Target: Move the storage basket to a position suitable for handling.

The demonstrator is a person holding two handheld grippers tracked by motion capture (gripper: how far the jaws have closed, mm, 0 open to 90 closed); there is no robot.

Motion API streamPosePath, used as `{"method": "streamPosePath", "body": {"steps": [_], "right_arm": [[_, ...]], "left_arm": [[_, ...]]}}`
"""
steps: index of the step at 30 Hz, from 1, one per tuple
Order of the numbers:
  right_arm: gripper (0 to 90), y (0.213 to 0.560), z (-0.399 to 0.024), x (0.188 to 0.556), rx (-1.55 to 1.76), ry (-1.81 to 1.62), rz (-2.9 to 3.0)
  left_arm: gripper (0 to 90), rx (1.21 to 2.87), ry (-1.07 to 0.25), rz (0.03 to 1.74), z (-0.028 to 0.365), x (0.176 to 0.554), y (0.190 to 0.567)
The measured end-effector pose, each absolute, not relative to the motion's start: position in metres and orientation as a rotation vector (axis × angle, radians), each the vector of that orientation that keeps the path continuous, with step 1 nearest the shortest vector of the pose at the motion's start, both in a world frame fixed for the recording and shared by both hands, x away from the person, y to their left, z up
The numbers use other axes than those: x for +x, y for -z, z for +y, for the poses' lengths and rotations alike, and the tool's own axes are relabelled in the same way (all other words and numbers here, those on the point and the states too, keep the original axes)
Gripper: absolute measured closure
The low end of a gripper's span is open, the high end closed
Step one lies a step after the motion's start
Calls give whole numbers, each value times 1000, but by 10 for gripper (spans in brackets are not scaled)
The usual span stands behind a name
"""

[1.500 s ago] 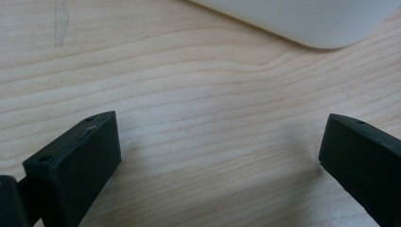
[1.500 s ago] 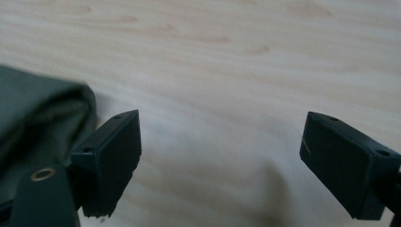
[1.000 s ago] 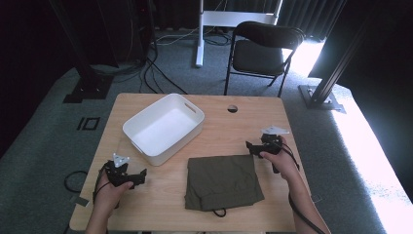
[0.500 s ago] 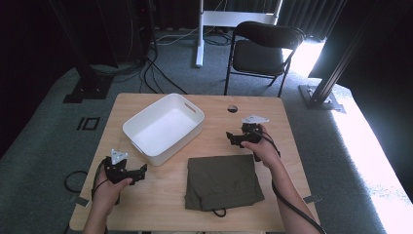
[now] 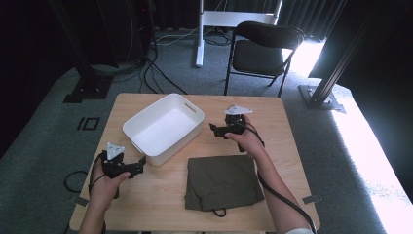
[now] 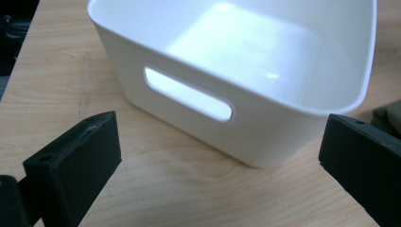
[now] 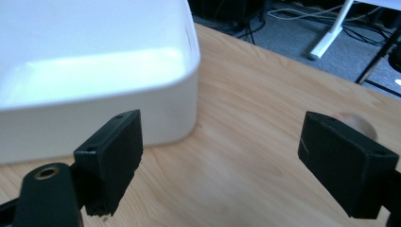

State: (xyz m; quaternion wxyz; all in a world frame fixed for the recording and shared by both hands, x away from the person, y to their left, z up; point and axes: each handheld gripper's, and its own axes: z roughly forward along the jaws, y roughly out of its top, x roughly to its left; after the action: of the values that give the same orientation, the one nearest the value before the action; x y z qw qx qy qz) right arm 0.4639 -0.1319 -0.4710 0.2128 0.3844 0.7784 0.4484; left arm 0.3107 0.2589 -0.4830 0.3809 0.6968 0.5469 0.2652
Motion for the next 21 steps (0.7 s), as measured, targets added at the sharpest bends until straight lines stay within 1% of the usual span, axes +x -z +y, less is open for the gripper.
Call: {"method": "streamPosePath", "body": {"steps": [7, 15, 16, 17, 20, 21], "right_arm": [[147, 464, -112, 480, 1056, -1265, 2149], [146, 461, -92, 500, 1064, -1249, 2134], [147, 461, -91, 502, 1067, -1244, 2134], [157, 462, -89, 505, 1066, -1239, 2135], [167, 464, -83, 511, 1070, -1221, 2138], [194, 464, -80, 513, 1073, -1221, 2138]], "left_arm": [[11, 1761, -689, 1396, 255, 318, 478], [12, 1728, -674, 1401, 248, 328, 480], [21, 1718, -671, 1404, 247, 330, 482], [61, 1715, -668, 1413, 246, 331, 483], [65, 1720, -661, 1417, 244, 333, 486], [66, 1713, -660, 1421, 244, 334, 487]]}}
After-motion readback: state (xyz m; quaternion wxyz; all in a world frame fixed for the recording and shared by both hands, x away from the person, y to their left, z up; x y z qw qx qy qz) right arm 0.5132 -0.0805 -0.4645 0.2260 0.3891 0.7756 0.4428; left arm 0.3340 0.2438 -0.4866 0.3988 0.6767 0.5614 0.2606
